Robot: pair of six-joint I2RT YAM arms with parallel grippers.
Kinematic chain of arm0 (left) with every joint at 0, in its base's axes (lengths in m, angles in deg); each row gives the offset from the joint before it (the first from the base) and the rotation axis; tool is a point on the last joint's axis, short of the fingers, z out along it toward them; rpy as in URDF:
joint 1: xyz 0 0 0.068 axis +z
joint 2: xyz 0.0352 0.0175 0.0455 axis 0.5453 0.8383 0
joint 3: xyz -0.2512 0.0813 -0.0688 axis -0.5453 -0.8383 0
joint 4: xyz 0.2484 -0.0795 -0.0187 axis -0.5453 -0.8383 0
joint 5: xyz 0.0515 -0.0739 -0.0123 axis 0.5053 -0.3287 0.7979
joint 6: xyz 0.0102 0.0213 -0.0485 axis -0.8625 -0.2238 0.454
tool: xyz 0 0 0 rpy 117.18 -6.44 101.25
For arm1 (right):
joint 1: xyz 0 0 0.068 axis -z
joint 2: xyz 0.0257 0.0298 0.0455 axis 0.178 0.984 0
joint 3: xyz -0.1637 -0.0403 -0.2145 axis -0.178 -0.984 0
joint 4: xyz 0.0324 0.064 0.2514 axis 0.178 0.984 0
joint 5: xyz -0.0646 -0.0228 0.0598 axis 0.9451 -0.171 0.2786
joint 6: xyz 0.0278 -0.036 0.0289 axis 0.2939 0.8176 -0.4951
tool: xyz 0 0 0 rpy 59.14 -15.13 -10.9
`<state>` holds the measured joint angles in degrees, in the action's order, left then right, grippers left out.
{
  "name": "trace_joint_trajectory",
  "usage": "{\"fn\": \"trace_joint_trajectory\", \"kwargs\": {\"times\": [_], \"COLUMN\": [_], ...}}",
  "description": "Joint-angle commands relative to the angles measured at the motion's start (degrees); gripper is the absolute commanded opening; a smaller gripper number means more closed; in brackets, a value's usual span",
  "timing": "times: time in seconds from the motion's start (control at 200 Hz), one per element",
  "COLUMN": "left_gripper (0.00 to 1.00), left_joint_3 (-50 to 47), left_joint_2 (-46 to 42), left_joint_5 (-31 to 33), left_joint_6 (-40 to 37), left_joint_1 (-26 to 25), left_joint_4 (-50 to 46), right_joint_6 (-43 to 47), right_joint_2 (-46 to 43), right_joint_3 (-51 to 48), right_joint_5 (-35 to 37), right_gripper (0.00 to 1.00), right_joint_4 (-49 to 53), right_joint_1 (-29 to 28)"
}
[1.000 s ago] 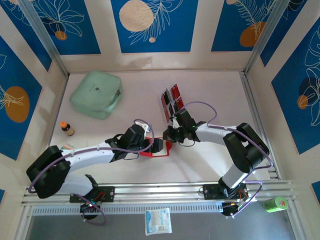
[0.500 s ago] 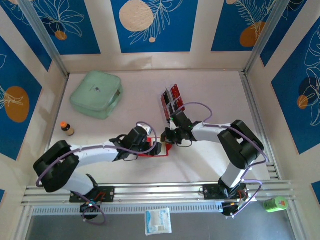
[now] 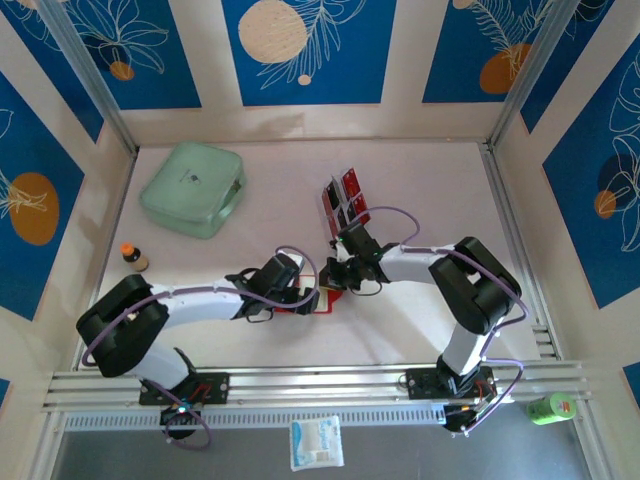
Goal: Put the credit cards into the card holder
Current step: Flip over the card slot on the card holder.
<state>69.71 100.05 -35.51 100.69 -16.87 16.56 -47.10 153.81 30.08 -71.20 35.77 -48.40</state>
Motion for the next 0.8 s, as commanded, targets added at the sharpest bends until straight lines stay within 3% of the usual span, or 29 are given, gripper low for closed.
{"fn": "trace_joint_trajectory", "kwargs": {"times": [0.0, 0.795], "left_gripper": [1.0, 1.0], "left_joint_3": [0.9, 0.8], "left_joint_2": [1.2, -3.1], "left_joint_5": [2.5, 3.7], "left_joint_6": [-1.4, -0.6], "left_joint_1": [-0.3, -0.3], "left_joint_4": [-4.6, -6.0], "right_joint_6": [-0.3, 1.7], "right_joint_2": [1.6, -1.1], "right_joint_3": [1.1, 4.2], "right_joint_5": [-0.9, 0.5], "right_gripper": [0.0, 0.0], "right_joint_4": [1.1, 6.1], "right_joint_1": [-1.0, -1.1]}}
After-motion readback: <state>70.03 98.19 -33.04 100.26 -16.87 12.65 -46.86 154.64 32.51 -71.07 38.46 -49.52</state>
